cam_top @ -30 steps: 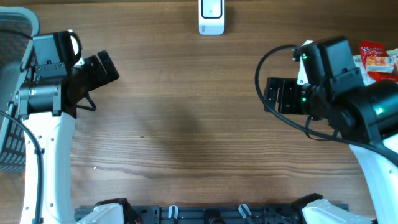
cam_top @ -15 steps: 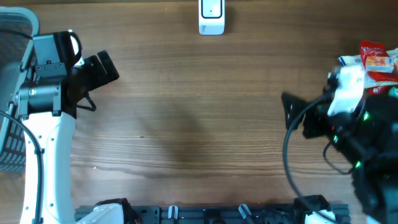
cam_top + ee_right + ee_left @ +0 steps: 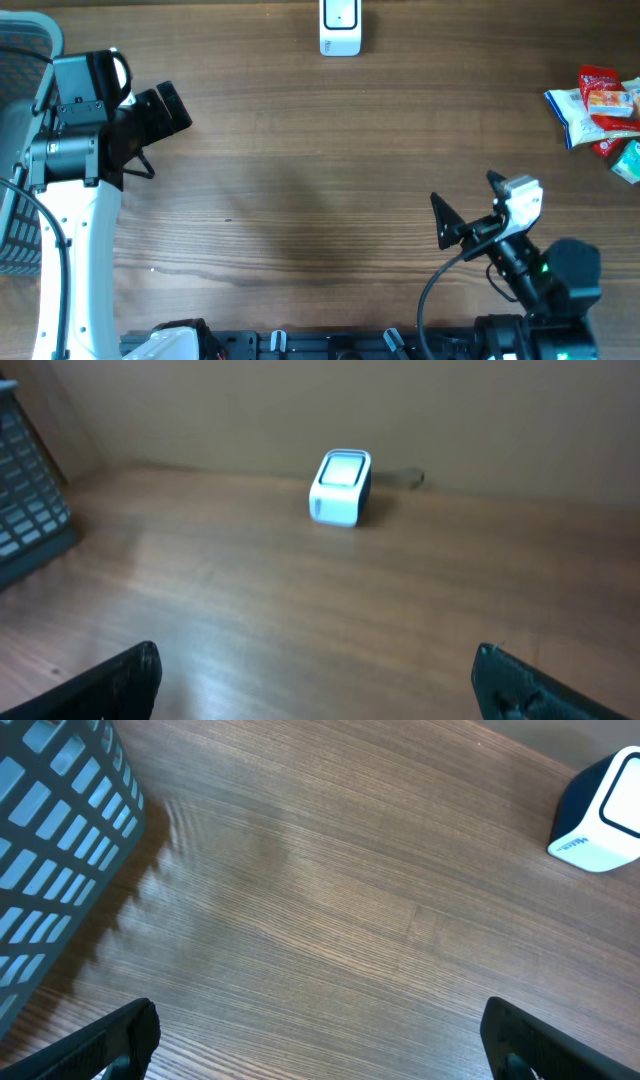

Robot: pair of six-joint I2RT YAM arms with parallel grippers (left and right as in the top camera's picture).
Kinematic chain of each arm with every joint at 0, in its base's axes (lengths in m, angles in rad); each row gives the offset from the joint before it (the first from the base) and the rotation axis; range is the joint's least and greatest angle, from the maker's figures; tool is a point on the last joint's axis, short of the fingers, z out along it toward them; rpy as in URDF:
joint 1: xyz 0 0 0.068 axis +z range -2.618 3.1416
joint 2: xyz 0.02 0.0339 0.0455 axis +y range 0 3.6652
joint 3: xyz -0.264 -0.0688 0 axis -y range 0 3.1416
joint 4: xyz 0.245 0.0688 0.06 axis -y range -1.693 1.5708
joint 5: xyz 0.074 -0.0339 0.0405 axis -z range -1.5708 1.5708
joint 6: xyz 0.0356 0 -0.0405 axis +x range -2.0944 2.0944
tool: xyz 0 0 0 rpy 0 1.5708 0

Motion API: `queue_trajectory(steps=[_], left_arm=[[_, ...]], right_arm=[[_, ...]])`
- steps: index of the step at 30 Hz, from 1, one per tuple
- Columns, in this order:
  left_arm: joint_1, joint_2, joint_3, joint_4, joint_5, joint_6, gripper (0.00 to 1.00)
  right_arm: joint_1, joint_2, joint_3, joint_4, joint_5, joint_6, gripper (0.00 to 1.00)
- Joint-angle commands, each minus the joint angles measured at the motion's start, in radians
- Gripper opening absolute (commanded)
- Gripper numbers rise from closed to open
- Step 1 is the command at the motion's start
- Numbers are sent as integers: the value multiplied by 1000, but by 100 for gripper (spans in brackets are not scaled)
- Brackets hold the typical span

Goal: Scan the item barcode

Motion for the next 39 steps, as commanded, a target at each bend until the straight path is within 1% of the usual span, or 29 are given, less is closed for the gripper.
queue_trajectory(steps=[1, 6, 12, 16, 26, 29, 34, 39], left_arm=[[5, -6, 3, 2, 2, -16, 100], [5, -6, 3, 2, 2, -16, 100], [5, -6, 3, 2, 2, -16, 100], [5, -6, 3, 2, 2, -16, 100], [5, -6, 3, 2, 2, -16, 100], [5, -6, 3, 2, 2, -16, 100], [5, -6, 3, 2, 2, -16, 100], [5, -6, 3, 2, 2, -16, 100]], right_arm=[[-17, -110, -117, 90, -40, -22, 100], [-17, -203, -229, 201, -16, -23, 100], [-32, -297, -293, 253, 46, -21, 100], [-47, -298, -319, 277, 78, -21, 100], [-113, -298, -355, 312, 86, -23, 100], [-113, -298, -377, 333, 89, -23, 100], [-113, -298, -454, 438, 89, -20, 100], [-113, -298, -452, 434, 120, -23, 100]])
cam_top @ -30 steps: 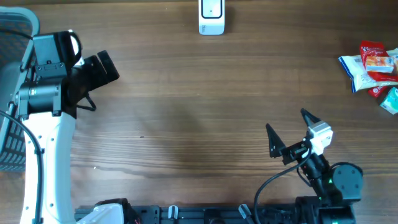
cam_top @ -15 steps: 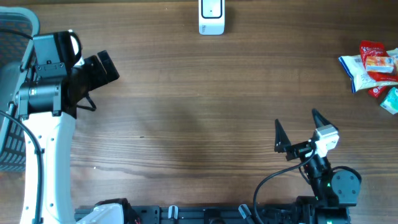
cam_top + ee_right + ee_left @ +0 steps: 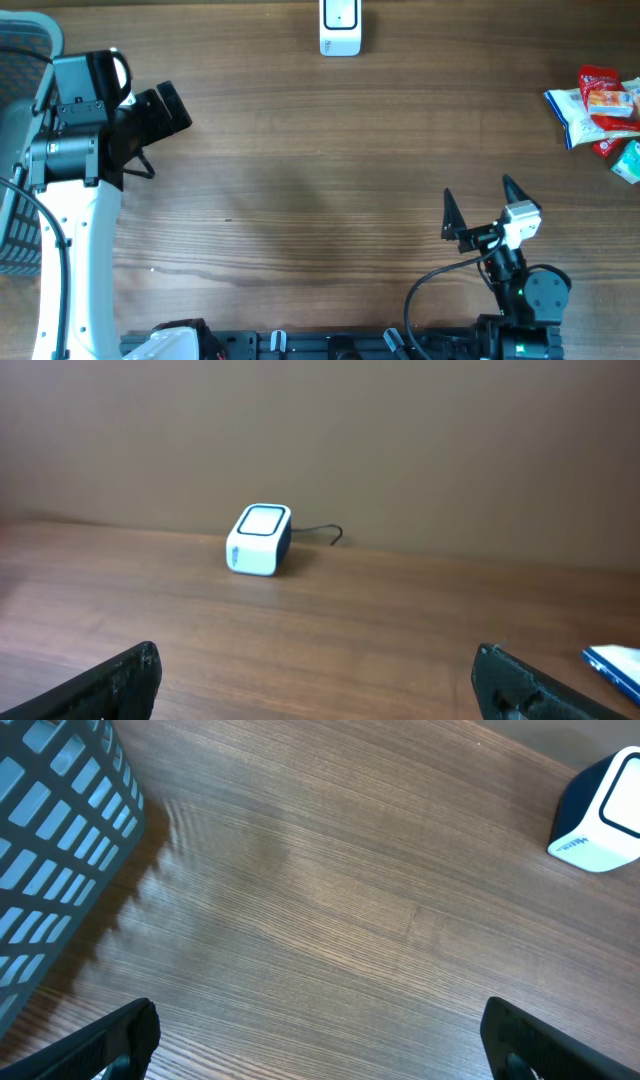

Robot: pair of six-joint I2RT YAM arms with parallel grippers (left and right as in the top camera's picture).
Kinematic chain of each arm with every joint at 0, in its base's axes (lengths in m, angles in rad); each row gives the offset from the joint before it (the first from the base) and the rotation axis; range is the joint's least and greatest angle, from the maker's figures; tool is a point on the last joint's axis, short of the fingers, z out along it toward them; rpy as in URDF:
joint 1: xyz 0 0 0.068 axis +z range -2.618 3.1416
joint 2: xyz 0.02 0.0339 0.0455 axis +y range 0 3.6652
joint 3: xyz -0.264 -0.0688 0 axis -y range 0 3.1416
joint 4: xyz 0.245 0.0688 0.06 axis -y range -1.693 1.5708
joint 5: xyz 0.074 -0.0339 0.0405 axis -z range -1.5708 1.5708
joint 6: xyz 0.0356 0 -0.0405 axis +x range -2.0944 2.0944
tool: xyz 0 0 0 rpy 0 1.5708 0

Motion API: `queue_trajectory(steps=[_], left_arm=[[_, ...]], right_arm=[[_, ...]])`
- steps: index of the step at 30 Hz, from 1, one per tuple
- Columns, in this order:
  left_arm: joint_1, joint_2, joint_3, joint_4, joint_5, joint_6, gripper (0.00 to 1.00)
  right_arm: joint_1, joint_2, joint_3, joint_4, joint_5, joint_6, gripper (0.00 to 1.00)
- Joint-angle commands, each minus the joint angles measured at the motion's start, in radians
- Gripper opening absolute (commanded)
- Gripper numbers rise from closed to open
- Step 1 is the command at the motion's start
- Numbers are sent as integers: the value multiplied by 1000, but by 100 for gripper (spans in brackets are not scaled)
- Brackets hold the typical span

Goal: Scan the item barcode

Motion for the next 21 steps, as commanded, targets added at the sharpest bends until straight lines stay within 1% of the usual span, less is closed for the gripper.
queue_trajectory(steps=[1, 6, 10, 17, 21], left_arm=[[5, -6, 3, 2, 1, -15, 100], [5, -6, 3, 2, 1, -15, 100], [5, -6, 3, 2, 1, -15, 100], [5, -6, 3, 2, 1, -15, 100], [5, -6, 3, 2, 1, -15, 100]], right_arm=[[-5, -16, -3, 10, 57, -13, 100], [-5, -16, -3, -36, 124, -13, 100], [-5, -16, -3, -40, 154, -14, 100], [-5, -16, -3, -41, 161, -11, 100], [-5, -16, -3, -41, 164, -71, 100]])
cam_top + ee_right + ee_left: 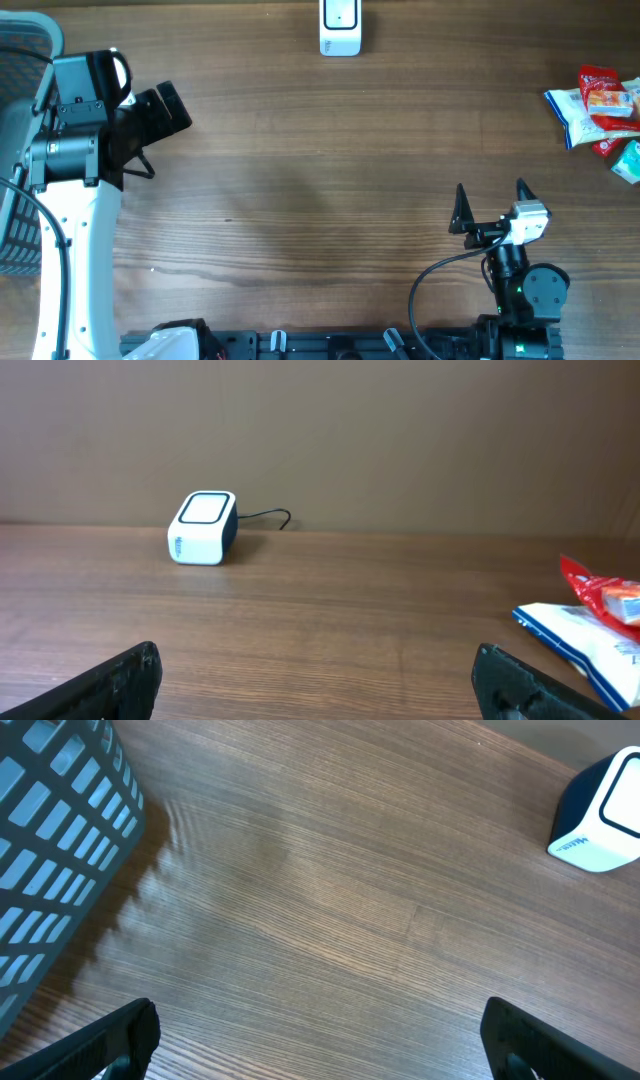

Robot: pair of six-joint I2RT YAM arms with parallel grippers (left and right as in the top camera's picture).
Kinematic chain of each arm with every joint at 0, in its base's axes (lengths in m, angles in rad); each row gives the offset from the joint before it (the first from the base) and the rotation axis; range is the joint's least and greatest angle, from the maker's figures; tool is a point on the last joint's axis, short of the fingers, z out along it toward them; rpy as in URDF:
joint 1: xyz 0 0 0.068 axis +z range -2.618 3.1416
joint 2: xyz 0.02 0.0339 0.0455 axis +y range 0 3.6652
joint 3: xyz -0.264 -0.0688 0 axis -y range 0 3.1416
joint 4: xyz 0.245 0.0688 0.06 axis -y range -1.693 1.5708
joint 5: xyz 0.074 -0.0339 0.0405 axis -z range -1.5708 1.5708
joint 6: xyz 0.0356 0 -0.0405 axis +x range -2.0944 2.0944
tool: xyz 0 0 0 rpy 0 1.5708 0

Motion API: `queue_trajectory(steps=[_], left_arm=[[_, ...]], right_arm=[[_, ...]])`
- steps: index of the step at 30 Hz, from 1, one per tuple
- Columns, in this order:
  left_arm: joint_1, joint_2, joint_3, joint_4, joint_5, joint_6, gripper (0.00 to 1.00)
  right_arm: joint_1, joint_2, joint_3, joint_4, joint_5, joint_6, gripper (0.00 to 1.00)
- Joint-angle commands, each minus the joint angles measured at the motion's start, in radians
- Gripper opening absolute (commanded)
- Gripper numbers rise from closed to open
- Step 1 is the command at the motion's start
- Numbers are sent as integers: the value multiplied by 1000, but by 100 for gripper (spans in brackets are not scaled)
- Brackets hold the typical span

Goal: Scan the item barcode

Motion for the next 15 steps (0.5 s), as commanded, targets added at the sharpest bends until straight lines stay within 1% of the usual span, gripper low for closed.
queue_trajectory(steps=[1, 15], left_arm=[[5, -6, 3, 2, 1, -15, 100], [5, -6, 3, 2, 1, -15, 100]], right_arm=[[-5, -16, -2, -2, 23, -66, 99], [-5, -16, -2, -2, 19, -73, 100]])
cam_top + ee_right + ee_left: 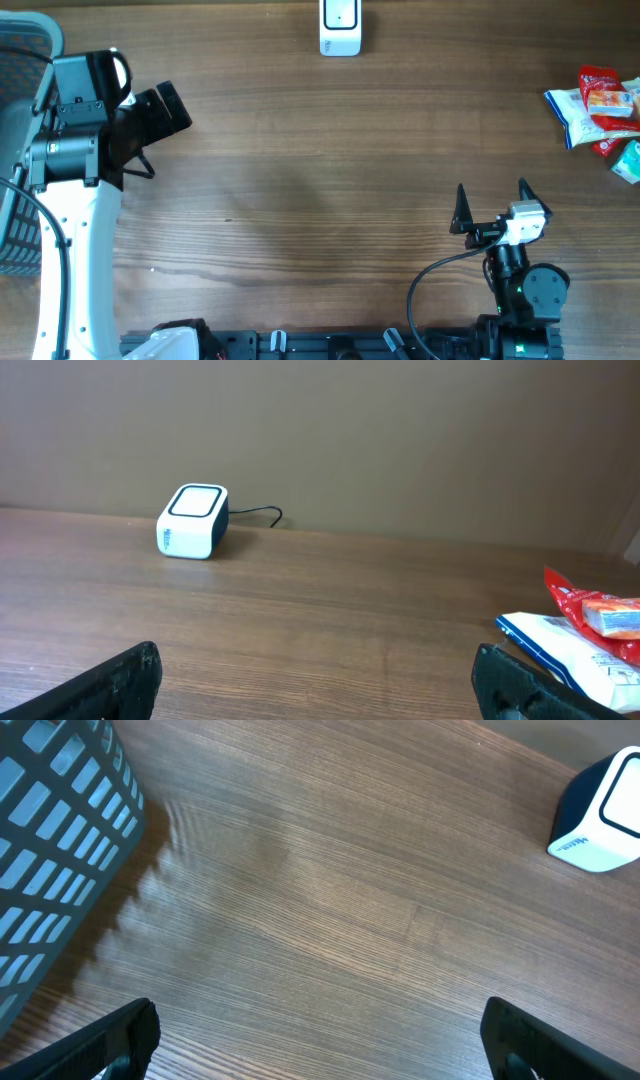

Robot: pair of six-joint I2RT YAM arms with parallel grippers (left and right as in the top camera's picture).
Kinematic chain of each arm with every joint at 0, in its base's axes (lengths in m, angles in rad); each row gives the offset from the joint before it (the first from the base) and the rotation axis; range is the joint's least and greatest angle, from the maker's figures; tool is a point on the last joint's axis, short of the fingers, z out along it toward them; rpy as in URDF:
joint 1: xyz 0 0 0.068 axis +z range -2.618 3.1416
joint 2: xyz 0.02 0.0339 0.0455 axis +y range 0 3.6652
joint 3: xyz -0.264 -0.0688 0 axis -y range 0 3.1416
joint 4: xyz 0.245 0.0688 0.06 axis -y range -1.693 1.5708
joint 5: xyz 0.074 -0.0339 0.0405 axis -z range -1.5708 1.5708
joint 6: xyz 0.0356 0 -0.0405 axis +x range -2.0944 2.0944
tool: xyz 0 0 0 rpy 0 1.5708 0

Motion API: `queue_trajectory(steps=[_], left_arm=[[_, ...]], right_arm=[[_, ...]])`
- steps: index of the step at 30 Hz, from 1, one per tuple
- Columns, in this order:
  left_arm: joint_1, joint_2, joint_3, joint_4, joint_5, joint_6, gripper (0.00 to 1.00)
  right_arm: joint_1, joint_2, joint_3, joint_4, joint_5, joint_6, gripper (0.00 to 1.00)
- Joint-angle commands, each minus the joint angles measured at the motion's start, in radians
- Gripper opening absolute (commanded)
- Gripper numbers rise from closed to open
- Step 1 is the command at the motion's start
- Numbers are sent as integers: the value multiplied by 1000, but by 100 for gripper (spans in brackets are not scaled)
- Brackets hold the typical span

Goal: Scan the item barcode

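A white barcode scanner (340, 27) stands at the table's far edge, also seen as the white scanner (192, 520) and the scanner (601, 815). Snack packets (597, 105) lie at the far right; a blue-and-white packet (575, 650) and a red one (595, 600) show in the right wrist view. My right gripper (491, 205) is open near the front right, facing the far edge, nothing between its fingers. My left gripper (150, 135) is open at the left, empty, beside the basket.
A blue-grey mesh basket (18, 150) stands at the left edge, its wall (50, 850) close to my left gripper. The scanner's black cable (258, 513) runs to the wall behind it.
My right gripper has turned slightly more to the right, so more of the packets shows in its view. The left arm has not moved.
My right gripper pointed toward the far left, seeing the basket and scanner. It then swung rightward in steps, drawing nearer the front edge, until the packets came into its view. It stayed open throughout. The left arm stayed still.
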Motion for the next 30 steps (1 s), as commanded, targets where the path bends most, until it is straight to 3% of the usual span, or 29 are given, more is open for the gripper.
queue_trajectory(steps=[1, 7, 30], left_arm=[[5, -6, 3, 2, 1, -15, 100], [5, -6, 3, 2, 1, -15, 100], [5, -6, 3, 2, 1, -15, 100]], right_arm=[[-5, -16, -2, -1, 11, -8, 100], [-5, -16, -2, -7, 71, 74, 100], [-5, -16, -2, -6, 77, 33, 100]])
